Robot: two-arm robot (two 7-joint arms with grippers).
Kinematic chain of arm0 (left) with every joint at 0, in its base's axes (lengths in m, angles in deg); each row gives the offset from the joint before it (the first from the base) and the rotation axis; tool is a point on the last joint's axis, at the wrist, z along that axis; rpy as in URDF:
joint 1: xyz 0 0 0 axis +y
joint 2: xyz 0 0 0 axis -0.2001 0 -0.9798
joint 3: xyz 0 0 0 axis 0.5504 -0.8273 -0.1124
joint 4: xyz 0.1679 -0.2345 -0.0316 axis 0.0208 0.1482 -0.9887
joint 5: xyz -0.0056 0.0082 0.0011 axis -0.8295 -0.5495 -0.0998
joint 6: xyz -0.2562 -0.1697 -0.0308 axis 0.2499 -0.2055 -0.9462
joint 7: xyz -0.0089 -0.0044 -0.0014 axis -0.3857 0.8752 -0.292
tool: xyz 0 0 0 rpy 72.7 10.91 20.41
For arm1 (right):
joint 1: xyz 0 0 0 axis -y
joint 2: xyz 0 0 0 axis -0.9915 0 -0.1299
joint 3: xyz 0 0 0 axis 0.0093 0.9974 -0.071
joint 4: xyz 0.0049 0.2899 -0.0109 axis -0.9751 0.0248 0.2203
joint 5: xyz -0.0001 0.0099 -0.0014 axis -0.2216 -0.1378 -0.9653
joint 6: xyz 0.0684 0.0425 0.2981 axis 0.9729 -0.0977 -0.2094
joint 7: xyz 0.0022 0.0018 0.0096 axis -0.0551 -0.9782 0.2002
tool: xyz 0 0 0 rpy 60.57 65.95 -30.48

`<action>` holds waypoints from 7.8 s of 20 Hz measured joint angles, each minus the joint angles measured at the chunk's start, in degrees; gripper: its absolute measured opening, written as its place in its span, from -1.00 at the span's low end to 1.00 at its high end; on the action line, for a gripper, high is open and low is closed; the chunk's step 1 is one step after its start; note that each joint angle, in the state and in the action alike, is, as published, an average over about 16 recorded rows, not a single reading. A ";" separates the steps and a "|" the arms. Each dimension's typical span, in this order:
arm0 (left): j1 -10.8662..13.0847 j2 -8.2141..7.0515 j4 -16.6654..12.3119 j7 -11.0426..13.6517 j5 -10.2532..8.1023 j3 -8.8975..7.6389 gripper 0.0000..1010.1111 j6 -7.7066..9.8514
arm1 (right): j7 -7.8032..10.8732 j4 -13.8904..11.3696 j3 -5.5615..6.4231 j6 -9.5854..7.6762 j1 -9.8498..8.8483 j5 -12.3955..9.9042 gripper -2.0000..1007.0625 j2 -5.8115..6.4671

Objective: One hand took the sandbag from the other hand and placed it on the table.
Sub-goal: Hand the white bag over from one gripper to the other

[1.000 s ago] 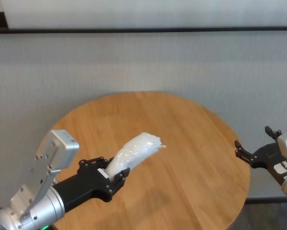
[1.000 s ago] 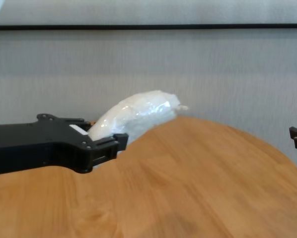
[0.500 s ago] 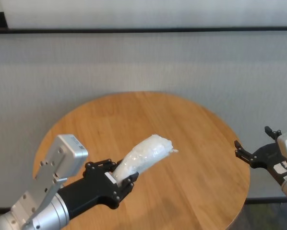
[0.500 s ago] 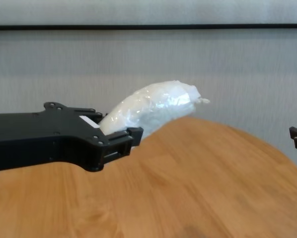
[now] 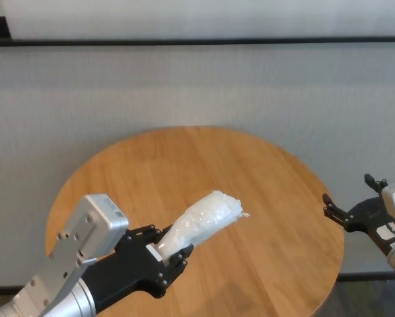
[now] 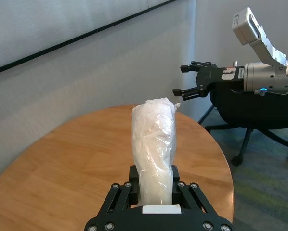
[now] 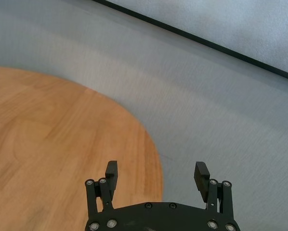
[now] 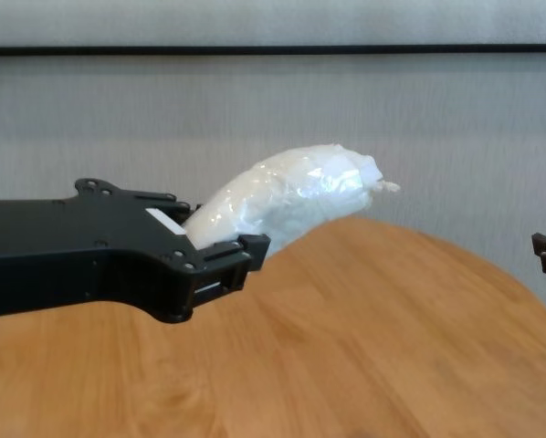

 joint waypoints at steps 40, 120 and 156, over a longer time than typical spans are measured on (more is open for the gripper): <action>4.28 0.99 -4.60 -1.27 3.17 -3.44 -0.24 1.22 | 0.00 0.00 0.00 0.00 0.00 0.00 0.99 0.00; 4.16 0.90 -4.49 -1.21 3.06 -3.35 -0.24 1.18 | 25.59 4.60 8.32 49.66 0.05 23.48 0.99 -3.98; 4.17 0.90 -4.49 -1.21 3.07 -3.35 -0.24 1.18 | 18.76 8.84 13.36 63.73 4.30 51.22 0.99 -16.14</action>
